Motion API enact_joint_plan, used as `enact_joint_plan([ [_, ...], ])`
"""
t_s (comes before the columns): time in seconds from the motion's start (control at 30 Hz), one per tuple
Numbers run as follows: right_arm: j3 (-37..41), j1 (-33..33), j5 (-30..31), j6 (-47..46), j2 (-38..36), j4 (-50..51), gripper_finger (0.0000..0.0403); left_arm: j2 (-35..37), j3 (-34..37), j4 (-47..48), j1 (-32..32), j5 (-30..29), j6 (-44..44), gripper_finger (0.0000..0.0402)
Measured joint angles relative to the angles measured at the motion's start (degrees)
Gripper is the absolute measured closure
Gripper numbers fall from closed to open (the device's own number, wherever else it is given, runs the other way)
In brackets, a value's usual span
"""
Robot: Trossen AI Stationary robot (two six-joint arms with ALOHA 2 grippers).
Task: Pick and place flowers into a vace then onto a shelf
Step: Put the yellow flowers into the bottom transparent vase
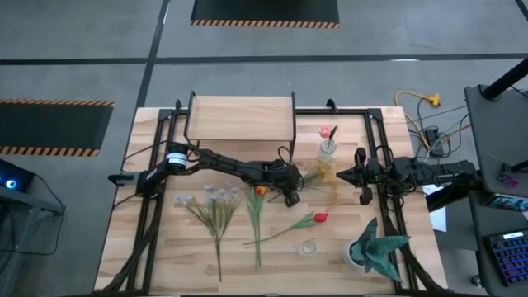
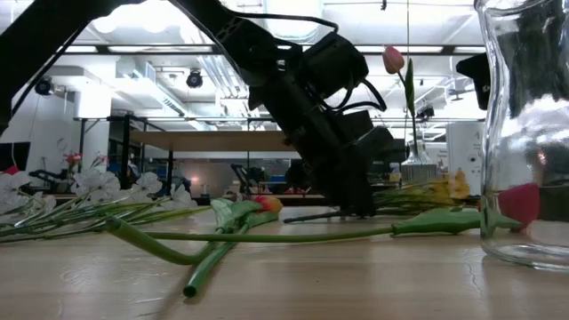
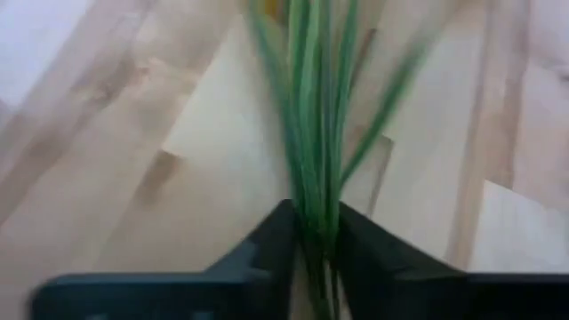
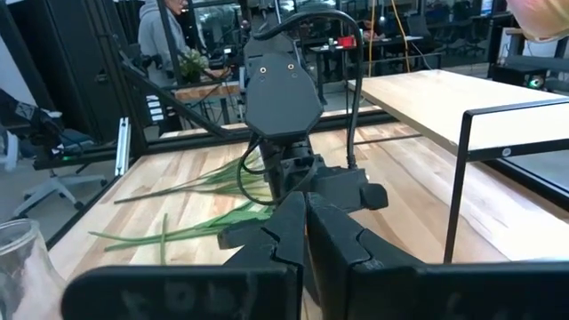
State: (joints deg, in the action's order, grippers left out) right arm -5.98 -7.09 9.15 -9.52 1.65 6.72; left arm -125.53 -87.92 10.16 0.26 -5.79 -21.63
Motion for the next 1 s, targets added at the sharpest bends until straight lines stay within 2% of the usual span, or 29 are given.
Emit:
enact_joint_plan([
  [0.07,-0.04,-0.02,-0.02,-0.59,-0.09,-0.15,0.0394,0.66,-1.18,1.28,-0.12,1.02,-0.06,0.0389],
  [0.2,-0.64,0.0,-0.04,0.24,-0.11,-0.06,0.0394,2.61,-5.6,6.02,-0.13,1.79,0.07,0.0387],
  [0.6,-3.35,-0.02,0.0,0.78,-0.13,0.5,0.0394,3.08,-21.05,31.36,-0.38,2.96,8.07,0.0395],
  [0.83,-6.94,-0.02,0.0,4.62,-0.15,1.59,0.0394,8.1,-19.61,31.93,-0.84,4.62,9.07,0.0396],
  [1.0,-9.2,-0.02,2.34,6.77,-0.26,4.23,0.0394,13.89,-12.74,27.2,-1.72,4.7,8.58,0.0396],
])
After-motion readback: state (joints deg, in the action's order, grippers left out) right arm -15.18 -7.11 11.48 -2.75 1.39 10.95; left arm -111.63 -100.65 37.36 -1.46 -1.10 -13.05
